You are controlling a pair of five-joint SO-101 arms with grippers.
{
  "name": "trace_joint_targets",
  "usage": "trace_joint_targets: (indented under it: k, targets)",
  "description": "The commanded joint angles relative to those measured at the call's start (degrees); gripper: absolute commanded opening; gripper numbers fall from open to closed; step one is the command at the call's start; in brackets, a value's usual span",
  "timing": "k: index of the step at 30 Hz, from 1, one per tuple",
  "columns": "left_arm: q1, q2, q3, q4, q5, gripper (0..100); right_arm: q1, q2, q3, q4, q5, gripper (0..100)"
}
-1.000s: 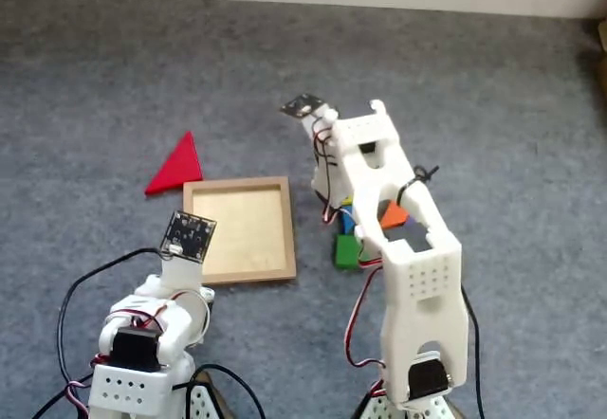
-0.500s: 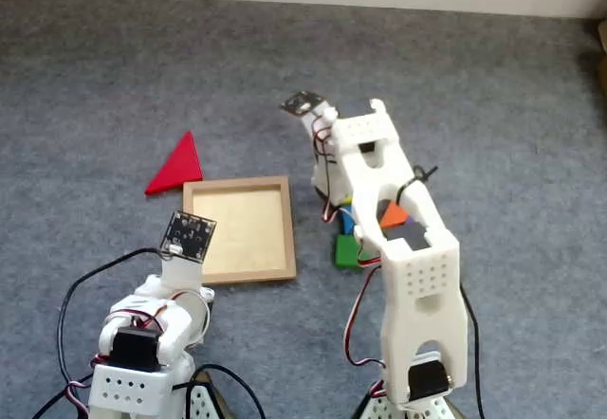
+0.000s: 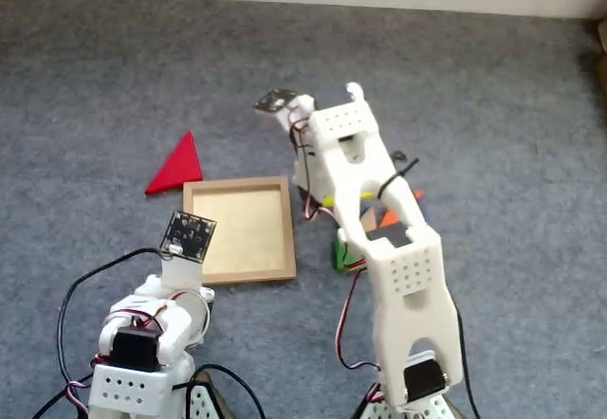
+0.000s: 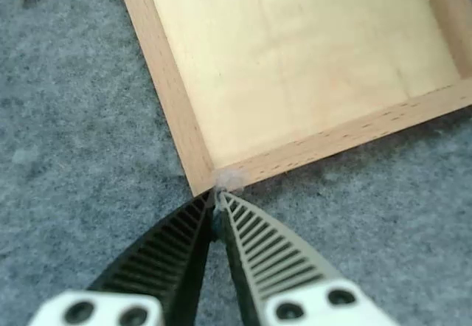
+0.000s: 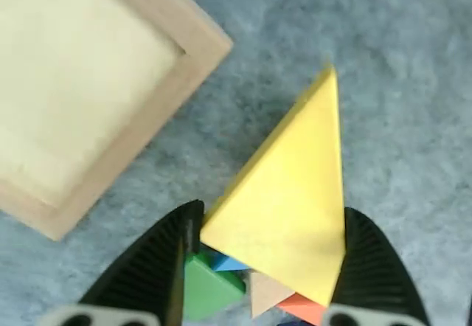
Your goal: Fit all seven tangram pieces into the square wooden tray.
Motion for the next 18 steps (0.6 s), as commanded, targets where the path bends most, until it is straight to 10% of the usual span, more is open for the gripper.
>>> trace_joint_targets:
  k: [1,18]
  targets:
    - [0.75,-2.77,1.19,0.35,0.35,1,-2.42,-1.01,-6.37,2.95,-2.55,17.0]
    - [0.75,-2.77,1.19,0.35,0.35,1,-14.2,-1.19,-12.09,5.67,-33.93,17.0]
